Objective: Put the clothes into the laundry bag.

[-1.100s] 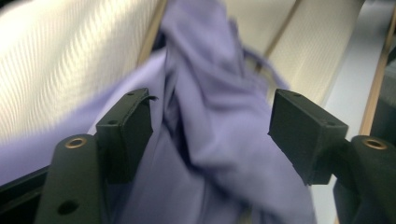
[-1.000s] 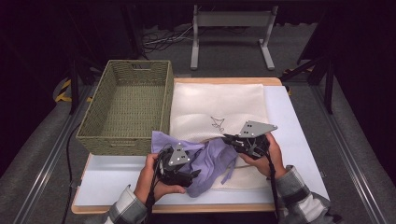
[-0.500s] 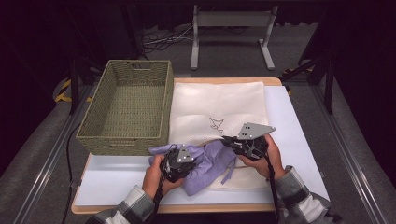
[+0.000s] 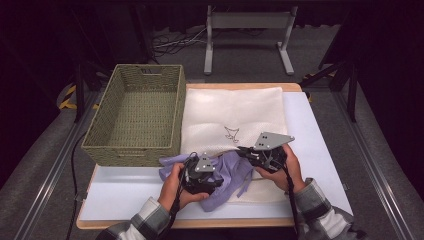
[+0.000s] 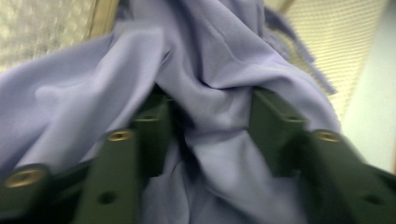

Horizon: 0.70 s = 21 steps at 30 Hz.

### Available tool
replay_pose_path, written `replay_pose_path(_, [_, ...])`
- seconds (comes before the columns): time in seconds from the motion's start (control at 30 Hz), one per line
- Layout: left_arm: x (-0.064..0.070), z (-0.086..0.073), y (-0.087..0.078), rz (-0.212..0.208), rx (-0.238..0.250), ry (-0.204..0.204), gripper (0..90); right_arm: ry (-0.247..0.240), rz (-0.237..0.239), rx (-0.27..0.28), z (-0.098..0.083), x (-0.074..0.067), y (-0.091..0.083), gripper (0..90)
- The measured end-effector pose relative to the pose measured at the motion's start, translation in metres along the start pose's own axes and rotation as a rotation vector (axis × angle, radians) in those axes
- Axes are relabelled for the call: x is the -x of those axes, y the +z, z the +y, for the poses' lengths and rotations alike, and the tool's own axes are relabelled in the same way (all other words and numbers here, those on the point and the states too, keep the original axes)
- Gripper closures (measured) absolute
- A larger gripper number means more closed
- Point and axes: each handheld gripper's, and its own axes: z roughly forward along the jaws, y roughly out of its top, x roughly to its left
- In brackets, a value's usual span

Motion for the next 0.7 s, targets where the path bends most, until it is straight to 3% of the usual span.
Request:
replay_pose_path(0.13, [0.004,0.004,-0.010,-0.009,0.022,0.015,29.1,-0.001,-0.001,0.000,0.000,0.000,0.000,87.9])
replay_pose_path(0.3, [0.007,0.005,-0.020,0.011,0.062,0.022,23.1,-0.001,-0.002,-0.001,0.000,0.000,0.000,87.8])
replay_pose_path(0.4, [0.008,0.005,-0.011,0.034,0.055,0.015,19.9,-0.002,0.000,0.000,0.000,0.000,0.000,87.8])
replay_pose_path(0.43, [0.007,0.004,-0.001,0.039,0.019,0.014,18.7,-0.004,0.002,-0.002,0.000,-0.001,0.001,87.8])
replay_pose_path(0.5, [0.006,0.003,0.005,0.041,0.000,0.004,18.6,-0.005,0.002,-0.002,0.000,-0.001,0.001,87.8])
replay_pose_path(0.57, [0.002,0.002,0.016,0.066,-0.041,-0.007,21.0,-0.004,0.004,-0.003,0.000,-0.002,0.002,87.8])
replay_pose_path(0.6, [-0.001,0.001,0.022,0.092,-0.062,-0.009,33.9,-0.009,0.008,-0.005,0.000,-0.002,0.002,87.7])
replay_pose_path(0.63, [-0.001,0.001,0.022,0.092,-0.062,-0.009,40.1,-0.009,0.008,-0.005,0.000,-0.002,0.002,87.7])
replay_pose_path(0.7, [-0.003,0.002,0.026,0.097,-0.071,-0.017,44.8,-0.014,0.010,-0.007,0.000,-0.003,0.003,87.7])
